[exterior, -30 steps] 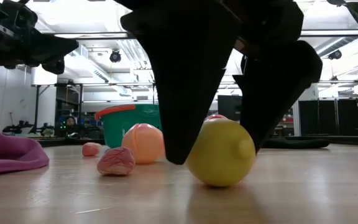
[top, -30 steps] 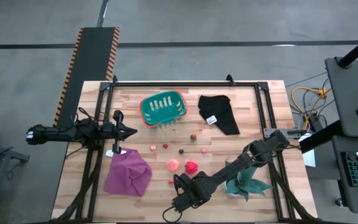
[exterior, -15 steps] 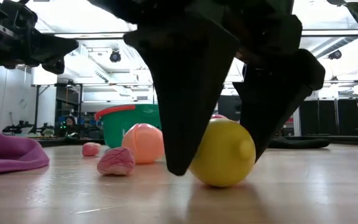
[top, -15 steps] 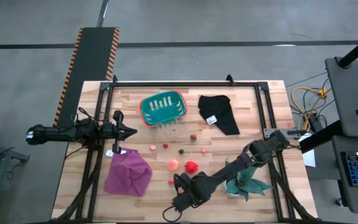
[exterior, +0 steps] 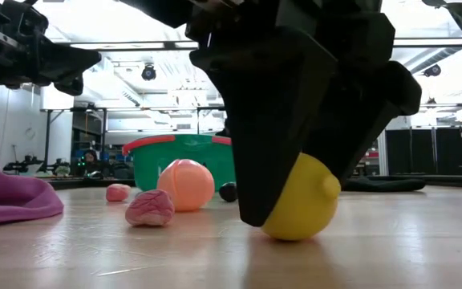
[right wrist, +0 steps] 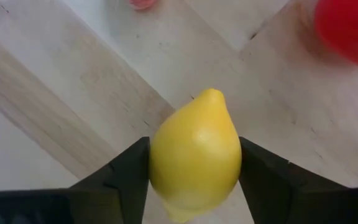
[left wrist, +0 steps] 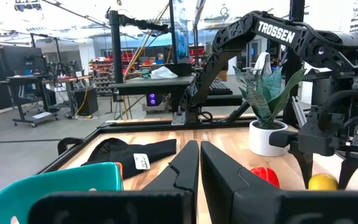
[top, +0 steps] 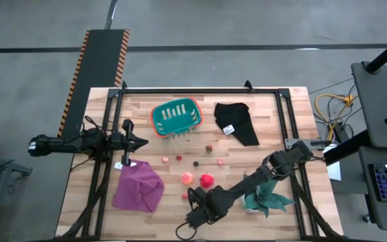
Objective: Pick and placing Produce into tupperware
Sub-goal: Put the yellow lemon into the basket
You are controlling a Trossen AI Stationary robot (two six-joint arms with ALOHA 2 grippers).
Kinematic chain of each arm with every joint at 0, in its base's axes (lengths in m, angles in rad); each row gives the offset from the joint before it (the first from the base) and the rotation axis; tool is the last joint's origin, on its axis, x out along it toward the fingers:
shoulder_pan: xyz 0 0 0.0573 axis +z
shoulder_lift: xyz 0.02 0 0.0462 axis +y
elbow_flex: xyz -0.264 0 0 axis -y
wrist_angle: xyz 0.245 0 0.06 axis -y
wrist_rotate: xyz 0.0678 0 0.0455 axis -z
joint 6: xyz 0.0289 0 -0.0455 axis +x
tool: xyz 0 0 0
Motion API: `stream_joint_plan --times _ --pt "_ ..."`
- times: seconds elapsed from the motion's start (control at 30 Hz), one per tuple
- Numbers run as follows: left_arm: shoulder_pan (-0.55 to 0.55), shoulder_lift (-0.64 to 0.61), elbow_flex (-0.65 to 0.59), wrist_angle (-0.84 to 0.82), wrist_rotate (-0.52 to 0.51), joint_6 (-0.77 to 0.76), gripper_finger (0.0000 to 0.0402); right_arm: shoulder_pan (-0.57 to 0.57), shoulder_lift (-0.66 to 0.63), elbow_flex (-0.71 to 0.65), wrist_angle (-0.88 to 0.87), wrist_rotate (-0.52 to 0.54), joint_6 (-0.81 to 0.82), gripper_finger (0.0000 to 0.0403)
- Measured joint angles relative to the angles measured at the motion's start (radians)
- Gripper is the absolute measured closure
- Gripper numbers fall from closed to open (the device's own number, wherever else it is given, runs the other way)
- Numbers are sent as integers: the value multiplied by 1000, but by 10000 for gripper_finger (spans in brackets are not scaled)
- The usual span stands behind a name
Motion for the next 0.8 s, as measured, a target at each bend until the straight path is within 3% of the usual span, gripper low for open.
stream_joint_plan --times 0.63,0.8 --pt "0 0 0 0 -1 0 400 0 0 89 -2 6 -57 207" --pt "0 0 0 0 -2 0 400 7 0 167 -1 136 -189 208"
